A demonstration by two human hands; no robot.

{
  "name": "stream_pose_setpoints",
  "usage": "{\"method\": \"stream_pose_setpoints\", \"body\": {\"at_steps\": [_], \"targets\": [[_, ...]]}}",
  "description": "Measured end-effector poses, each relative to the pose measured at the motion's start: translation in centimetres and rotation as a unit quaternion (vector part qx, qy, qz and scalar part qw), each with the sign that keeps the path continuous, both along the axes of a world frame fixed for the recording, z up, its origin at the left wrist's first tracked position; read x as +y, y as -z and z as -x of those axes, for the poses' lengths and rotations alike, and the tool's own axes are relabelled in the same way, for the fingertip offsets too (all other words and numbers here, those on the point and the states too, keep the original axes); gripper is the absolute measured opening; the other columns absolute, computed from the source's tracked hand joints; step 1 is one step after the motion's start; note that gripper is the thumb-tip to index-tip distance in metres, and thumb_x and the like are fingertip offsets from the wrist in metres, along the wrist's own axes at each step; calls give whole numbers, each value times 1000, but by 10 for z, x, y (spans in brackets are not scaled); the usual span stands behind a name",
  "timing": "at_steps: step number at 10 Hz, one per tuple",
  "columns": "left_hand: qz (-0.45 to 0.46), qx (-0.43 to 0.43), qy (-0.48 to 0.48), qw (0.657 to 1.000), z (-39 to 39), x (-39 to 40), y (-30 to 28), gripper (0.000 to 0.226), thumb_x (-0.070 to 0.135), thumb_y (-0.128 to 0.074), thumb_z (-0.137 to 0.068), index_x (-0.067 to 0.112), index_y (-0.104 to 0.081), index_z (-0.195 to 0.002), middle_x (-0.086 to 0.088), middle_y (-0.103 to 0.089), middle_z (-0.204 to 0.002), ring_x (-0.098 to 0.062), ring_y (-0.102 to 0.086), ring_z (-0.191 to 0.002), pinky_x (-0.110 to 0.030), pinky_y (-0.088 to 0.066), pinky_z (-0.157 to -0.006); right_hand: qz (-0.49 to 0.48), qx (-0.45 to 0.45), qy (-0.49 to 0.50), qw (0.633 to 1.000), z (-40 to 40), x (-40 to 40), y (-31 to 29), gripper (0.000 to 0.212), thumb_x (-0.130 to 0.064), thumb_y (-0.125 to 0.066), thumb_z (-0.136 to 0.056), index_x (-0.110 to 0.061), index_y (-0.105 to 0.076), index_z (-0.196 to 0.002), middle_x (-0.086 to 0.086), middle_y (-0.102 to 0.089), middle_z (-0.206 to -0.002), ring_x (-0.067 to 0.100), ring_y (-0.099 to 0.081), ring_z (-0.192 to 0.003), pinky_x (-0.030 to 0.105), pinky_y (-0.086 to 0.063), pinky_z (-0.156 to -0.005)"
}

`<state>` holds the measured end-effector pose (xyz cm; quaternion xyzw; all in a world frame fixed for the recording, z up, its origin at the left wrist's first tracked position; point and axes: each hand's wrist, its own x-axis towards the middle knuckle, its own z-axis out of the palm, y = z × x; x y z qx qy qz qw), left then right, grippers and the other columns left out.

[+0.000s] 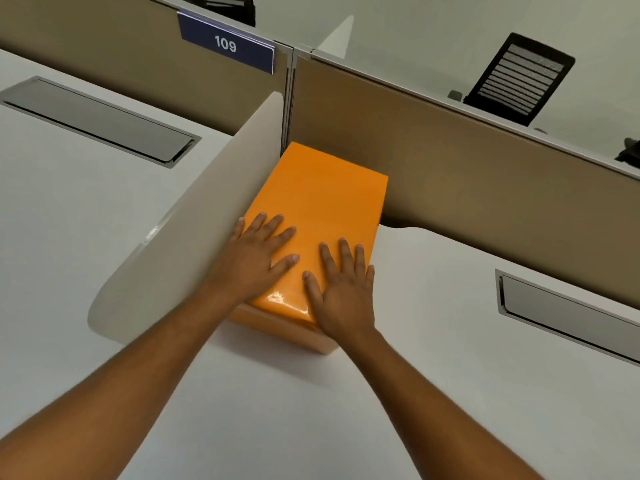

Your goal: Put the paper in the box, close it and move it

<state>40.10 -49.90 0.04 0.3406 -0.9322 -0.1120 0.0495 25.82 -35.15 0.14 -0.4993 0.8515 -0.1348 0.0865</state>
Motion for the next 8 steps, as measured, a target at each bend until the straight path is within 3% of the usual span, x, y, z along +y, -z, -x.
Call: {"method": "stream_pose_setpoints", "body": {"at_steps": [1, 5, 6, 8], "targets": [[2, -3, 3, 1000, 10, -26, -1, 70, 65, -28, -103, 33, -27, -164, 0, -19, -176, -26, -10, -163, -54, -7, -130, 0, -2, 3, 1000, 10, -26, 2, 72, -67, -24, -100, -33, -18, -163, 3, -6, -174, 31, 7, -159, 61, -3, -125], [18, -37, -5, 999, 25, -45, -9, 71, 66, -23, -103, 32, -23, -165, -1, -17, -176, -29, -10, -163, -59, -7, -129, -7, -28, -18, 999, 30, -50, -2, 73, -67, -27, -100, -33, -14, -163, 3, -4, -174, 32, 7, -159, 61, -2, -125], [59, -50, -11, 997, 31, -31, -25, 71, 63, -23, -104, 29, -22, -166, -3, -14, -177, -30, -9, -163, -62, -6, -128, 32, -65, -19, 997, 40, -40, -18, 72, -65, -33, -100, -33, -16, -163, 2, -7, -173, 33, 4, -159, 62, -3, -125], [159, 38, 12, 987, 66, 20, -76, 74, 60, -30, -105, 20, -20, -166, -9, -14, -176, -31, -6, -163, -60, -9, -129, 182, 57, 0, 982, 87, 8, -74, 66, -51, -39, -103, -21, -26, -161, 6, -21, -170, 29, -6, -159, 59, -12, -126]]}}
